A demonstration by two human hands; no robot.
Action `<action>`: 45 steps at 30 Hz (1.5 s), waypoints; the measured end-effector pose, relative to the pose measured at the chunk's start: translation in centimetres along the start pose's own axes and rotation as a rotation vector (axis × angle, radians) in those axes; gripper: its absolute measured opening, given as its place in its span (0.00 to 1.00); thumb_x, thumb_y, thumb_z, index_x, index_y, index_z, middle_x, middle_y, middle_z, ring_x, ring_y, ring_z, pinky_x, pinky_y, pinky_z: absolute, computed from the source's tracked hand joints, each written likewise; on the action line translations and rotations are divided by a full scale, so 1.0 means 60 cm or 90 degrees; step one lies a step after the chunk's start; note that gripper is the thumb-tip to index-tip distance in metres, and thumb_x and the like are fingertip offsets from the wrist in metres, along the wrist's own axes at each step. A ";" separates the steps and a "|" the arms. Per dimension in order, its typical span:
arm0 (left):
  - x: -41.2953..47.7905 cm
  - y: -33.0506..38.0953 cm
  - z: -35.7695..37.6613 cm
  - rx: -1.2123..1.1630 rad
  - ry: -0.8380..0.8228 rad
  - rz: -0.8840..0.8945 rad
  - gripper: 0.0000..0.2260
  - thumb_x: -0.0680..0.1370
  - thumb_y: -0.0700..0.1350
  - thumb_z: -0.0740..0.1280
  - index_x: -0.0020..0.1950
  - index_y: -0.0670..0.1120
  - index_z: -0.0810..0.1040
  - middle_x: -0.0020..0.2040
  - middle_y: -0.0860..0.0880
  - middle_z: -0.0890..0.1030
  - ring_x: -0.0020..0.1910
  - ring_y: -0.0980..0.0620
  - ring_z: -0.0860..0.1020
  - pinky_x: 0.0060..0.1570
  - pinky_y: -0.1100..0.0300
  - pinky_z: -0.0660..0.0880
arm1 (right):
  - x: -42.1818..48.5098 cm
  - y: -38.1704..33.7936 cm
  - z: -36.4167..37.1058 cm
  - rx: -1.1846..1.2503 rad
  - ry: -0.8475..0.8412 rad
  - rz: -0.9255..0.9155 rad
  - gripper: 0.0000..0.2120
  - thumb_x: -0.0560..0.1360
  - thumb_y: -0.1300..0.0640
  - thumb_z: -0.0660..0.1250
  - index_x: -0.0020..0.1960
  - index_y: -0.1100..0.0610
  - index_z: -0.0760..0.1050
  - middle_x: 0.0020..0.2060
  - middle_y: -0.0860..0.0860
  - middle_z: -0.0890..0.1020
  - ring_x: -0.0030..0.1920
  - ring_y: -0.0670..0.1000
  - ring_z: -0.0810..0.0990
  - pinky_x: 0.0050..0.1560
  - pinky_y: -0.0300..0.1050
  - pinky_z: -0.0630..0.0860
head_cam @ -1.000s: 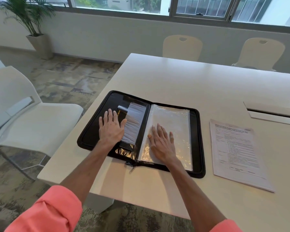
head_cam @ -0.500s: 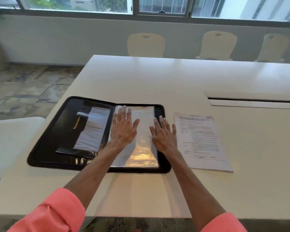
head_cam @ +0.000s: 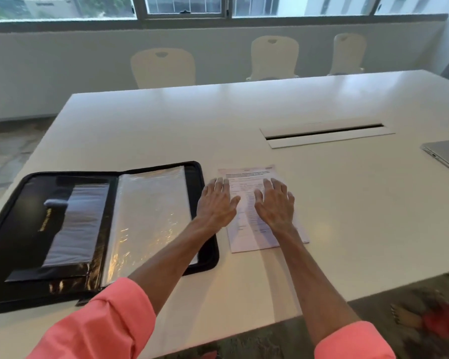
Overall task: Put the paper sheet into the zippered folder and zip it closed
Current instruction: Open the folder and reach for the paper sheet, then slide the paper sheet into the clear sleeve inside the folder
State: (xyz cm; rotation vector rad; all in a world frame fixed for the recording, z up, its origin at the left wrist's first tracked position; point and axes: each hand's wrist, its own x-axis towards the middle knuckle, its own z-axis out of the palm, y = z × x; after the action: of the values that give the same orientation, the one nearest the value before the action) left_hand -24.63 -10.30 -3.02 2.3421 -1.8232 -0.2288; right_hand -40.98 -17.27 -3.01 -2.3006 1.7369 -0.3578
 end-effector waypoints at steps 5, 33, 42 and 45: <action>0.010 0.015 0.005 0.024 0.003 -0.020 0.32 0.86 0.53 0.62 0.86 0.38 0.59 0.79 0.39 0.69 0.77 0.38 0.69 0.77 0.44 0.68 | 0.010 0.042 -0.020 -0.002 0.042 0.121 0.22 0.83 0.50 0.64 0.74 0.58 0.74 0.72 0.59 0.76 0.73 0.61 0.73 0.67 0.62 0.75; 0.016 0.024 0.007 -0.038 -0.008 -0.060 0.26 0.84 0.53 0.65 0.76 0.38 0.68 0.73 0.38 0.67 0.64 0.41 0.74 0.64 0.49 0.81 | 0.068 0.100 -0.043 0.612 -0.050 0.325 0.12 0.74 0.68 0.74 0.56 0.71 0.82 0.54 0.65 0.87 0.59 0.67 0.87 0.63 0.66 0.84; 0.045 0.009 -0.024 -0.413 0.062 -0.223 0.35 0.81 0.50 0.71 0.83 0.40 0.62 0.74 0.39 0.68 0.71 0.37 0.73 0.68 0.45 0.77 | 0.047 0.087 -0.071 0.669 -0.038 0.090 0.09 0.82 0.62 0.71 0.58 0.56 0.73 0.51 0.58 0.90 0.48 0.64 0.90 0.53 0.65 0.87; 0.062 0.005 -0.055 -0.741 0.053 -0.280 0.37 0.82 0.48 0.73 0.86 0.41 0.59 0.75 0.41 0.75 0.72 0.39 0.78 0.72 0.38 0.77 | 0.038 0.087 -0.091 0.798 -0.036 0.044 0.10 0.82 0.61 0.74 0.58 0.56 0.74 0.54 0.58 0.91 0.48 0.62 0.89 0.53 0.65 0.87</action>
State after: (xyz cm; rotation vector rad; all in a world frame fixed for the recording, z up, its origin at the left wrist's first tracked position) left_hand -23.30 -13.86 0.19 1.7401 -0.6987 -0.9209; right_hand -46.90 -21.08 0.52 -1.2900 1.0084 -0.9888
